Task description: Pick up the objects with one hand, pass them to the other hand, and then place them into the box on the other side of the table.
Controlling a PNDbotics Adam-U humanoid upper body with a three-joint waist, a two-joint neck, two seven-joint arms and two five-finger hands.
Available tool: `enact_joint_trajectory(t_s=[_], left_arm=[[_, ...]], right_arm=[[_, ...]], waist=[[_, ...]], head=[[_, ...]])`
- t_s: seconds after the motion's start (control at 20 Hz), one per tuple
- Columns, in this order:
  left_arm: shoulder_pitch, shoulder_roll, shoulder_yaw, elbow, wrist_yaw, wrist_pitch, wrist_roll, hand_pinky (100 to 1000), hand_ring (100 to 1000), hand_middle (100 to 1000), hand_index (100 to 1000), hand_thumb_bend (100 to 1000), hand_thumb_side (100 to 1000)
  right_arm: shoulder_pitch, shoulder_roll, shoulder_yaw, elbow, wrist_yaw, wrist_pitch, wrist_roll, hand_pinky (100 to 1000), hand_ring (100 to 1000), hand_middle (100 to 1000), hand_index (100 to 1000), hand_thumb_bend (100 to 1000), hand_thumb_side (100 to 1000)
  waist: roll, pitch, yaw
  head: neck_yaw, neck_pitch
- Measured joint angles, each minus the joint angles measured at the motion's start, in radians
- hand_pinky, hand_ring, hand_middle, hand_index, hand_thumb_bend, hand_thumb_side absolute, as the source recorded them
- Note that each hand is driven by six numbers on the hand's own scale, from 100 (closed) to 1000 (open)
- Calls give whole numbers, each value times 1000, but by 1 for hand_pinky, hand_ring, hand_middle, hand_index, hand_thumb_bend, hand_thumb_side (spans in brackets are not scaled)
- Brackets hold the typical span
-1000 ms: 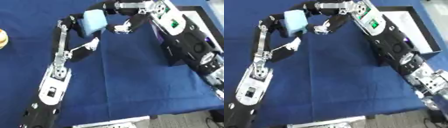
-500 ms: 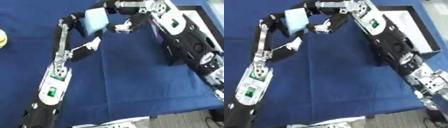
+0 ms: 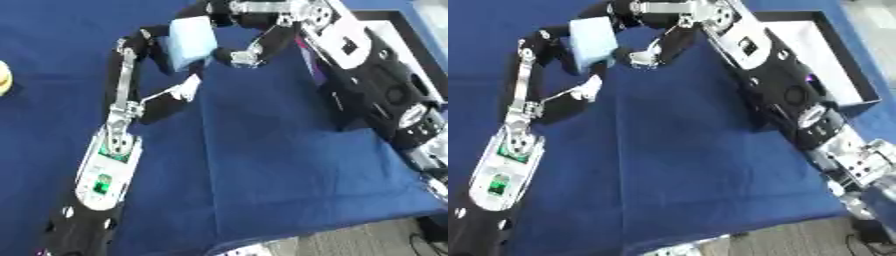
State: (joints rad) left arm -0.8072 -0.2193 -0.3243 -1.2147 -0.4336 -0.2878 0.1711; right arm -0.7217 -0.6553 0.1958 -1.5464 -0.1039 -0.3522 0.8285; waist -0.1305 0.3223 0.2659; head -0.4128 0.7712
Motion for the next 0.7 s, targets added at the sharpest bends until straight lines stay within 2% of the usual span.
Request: enact_joint_trajectory(t_s=[0.5,0.7], left_arm=[[0,0,-2,-1,10,1,1,607,334,254,477,167,155],[0,0,-5,-4,14,-2,-2,607,334,253,478,165,155]], right_arm=[[0,0,3,0,20,-6,-6,880,1000,971,1000,100,127],[0,0,3,1,20,-6,-6,878,1000,970,1000,100,192]], waist=[[0,1,0],[0,1,0]], head=[[-3,0],[-4,0]])
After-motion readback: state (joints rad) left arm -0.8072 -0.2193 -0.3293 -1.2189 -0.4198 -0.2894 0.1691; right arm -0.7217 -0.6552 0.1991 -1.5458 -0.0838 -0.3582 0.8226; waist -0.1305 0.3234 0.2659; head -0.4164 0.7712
